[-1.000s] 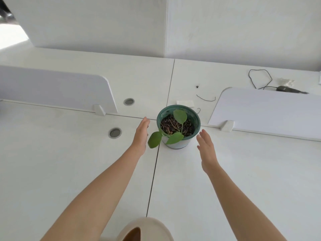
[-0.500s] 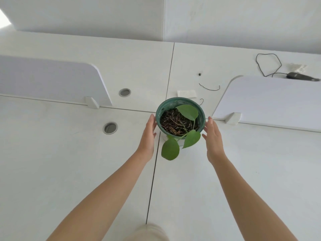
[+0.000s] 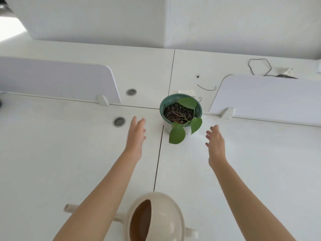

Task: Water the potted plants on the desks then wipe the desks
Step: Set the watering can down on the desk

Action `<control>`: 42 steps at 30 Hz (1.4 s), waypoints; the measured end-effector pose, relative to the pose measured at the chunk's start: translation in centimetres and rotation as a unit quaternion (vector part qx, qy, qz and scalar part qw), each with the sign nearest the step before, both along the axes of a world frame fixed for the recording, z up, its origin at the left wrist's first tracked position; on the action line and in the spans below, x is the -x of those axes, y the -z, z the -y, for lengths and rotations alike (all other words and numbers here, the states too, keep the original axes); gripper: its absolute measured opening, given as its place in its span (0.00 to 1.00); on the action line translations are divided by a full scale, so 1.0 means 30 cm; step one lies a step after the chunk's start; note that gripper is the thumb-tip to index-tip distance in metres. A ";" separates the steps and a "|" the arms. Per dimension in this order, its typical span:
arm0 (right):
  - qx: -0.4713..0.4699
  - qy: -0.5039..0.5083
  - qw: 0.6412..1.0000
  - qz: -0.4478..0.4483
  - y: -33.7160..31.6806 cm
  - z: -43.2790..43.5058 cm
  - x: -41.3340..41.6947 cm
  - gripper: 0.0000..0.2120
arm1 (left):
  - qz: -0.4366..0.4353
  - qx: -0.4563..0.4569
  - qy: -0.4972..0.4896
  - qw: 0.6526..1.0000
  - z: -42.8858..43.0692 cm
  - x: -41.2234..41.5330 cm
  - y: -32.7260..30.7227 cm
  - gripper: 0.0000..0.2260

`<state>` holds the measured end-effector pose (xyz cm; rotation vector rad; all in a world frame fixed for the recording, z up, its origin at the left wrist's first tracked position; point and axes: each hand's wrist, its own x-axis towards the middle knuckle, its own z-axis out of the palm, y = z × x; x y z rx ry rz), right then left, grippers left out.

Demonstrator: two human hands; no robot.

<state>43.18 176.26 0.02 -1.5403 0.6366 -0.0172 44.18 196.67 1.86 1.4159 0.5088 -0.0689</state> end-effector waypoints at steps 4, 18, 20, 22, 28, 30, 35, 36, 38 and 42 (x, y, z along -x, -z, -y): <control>0.051 -0.069 0.996 0.010 -0.018 0.005 0.299 0.18 | 0.084 0.026 -0.084 0.993 -0.138 0.339 -0.109 0.14; 0.170 -0.240 0.955 -0.038 0.079 -0.070 0.738 0.16 | -0.046 0.055 -0.231 0.970 -0.243 0.733 0.141 0.16; 0.202 -0.275 0.939 -0.040 0.086 -0.085 0.747 0.18 | -0.031 0.089 -0.183 0.979 -0.242 0.713 0.137 0.19; 0.219 -0.295 0.929 -0.039 0.092 -0.096 0.754 0.19 | -0.014 0.103 -0.157 0.982 -0.236 0.708 0.131 0.20; 0.232 -0.301 0.924 -0.035 0.085 -0.114 0.739 0.05 | -0.002 0.139 -0.157 0.978 -0.232 0.735 0.118 0.04; 0.227 -0.309 0.923 -0.023 0.079 -0.113 0.742 0.09 | 0.016 0.141 -0.166 0.976 -0.226 0.760 0.095 0.03; 0.205 -0.354 0.912 0.025 0.015 -0.091 0.774 0.10 | 0.076 0.122 -0.205 0.968 -0.214 0.868 0.014 0.04; 0.194 -0.369 0.908 0.043 -0.012 -0.089 0.783 0.10 | 0.085 0.121 -0.219 0.964 -0.214 0.901 -0.003 0.03; 0.158 -0.399 0.900 0.074 -0.063 -0.086 0.810 0.10 | 0.107 0.119 -0.246 0.956 -0.214 0.972 -0.034 0.03; 0.101 -0.451 0.881 0.099 -0.132 -0.087 0.872 0.08 | 0.169 0.114 -0.294 0.934 -0.200 1.136 -0.090 0.06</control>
